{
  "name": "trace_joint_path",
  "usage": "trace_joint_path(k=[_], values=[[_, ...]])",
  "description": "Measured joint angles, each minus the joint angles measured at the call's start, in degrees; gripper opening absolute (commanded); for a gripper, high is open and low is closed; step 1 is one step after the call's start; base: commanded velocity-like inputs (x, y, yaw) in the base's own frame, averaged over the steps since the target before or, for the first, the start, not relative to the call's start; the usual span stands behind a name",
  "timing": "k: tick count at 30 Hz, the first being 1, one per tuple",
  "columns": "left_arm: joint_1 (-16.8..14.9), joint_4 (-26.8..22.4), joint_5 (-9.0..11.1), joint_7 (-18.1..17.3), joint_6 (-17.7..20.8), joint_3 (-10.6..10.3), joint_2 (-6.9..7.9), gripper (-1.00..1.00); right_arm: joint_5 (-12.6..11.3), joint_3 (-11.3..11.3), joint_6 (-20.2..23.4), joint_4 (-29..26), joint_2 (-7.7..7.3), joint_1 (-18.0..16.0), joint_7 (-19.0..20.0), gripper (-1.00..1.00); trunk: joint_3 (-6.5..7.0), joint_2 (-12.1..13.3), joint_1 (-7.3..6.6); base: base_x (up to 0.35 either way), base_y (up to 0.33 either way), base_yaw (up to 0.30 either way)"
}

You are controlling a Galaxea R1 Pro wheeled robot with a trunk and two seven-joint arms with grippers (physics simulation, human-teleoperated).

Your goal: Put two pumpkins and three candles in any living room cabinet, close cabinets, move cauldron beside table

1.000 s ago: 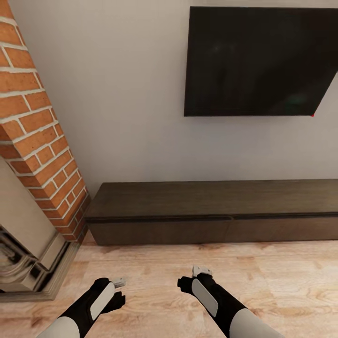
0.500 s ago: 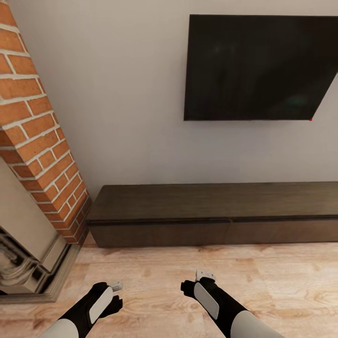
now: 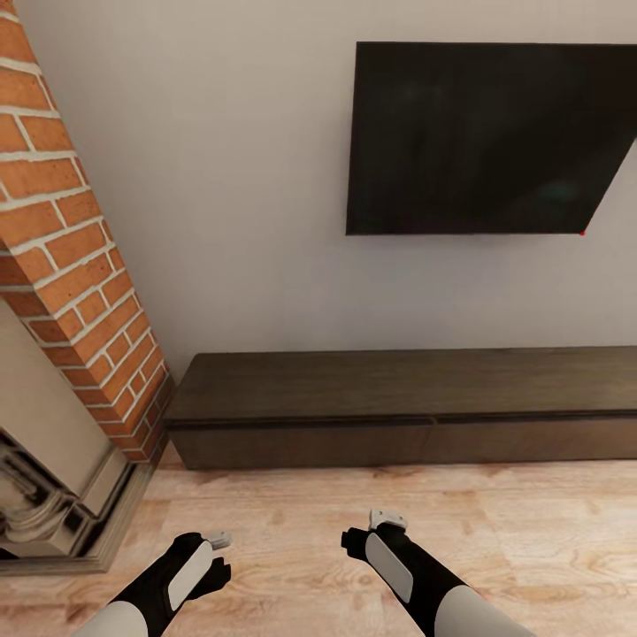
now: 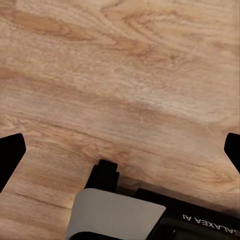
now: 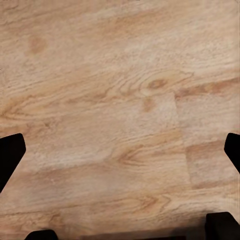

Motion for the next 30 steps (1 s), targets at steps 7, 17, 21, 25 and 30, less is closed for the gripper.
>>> trace_joint_path(k=[7, 17, 21, 25, 30], values=[[0.0, 0.71, -0.03, -0.01, -0.07, 0.0, 0.0, 1.0, 0.0, -0.01, 0.03, 0.06, 0.0, 0.01, -0.03, 1.0, 1.24, 2.81, -1.54, 0.0, 0.0, -0.039], [-0.01, 1.16, 0.05, 0.0, -0.09, -0.01, -0.01, 1.0, 0.09, -0.04, 0.02, 1.14, -0.01, 0.0, -0.05, 1.0, 1.41, 4.03, -2.2, 0.0, 0.0, -0.219], [-0.01, 1.17, 0.08, -0.01, -0.09, -0.02, -0.02, 1.0, 0.18, -0.06, 0.03, 1.19, -0.01, -0.01, 0.0, 1.0, 1.22, 4.03, -2.2, 0.0, 0.0, -0.242], [-0.01, 1.17, 0.08, -0.03, -0.09, -0.01, -0.01, 1.0, -0.2, -0.11, 0.1, 1.25, -0.01, -0.01, -0.02, 1.0, 1.04, 4.03, -2.2, 0.0, 0.0, -0.243], [-0.01, 1.17, 0.08, -0.02, -0.09, -0.03, -0.01, 1.0, -0.55, -0.13, 0.14, 1.29, 0.03, 0.01, -0.19, 1.0, 0.8, 4.03, -2.2, 0.0, 0.0, -0.243]])
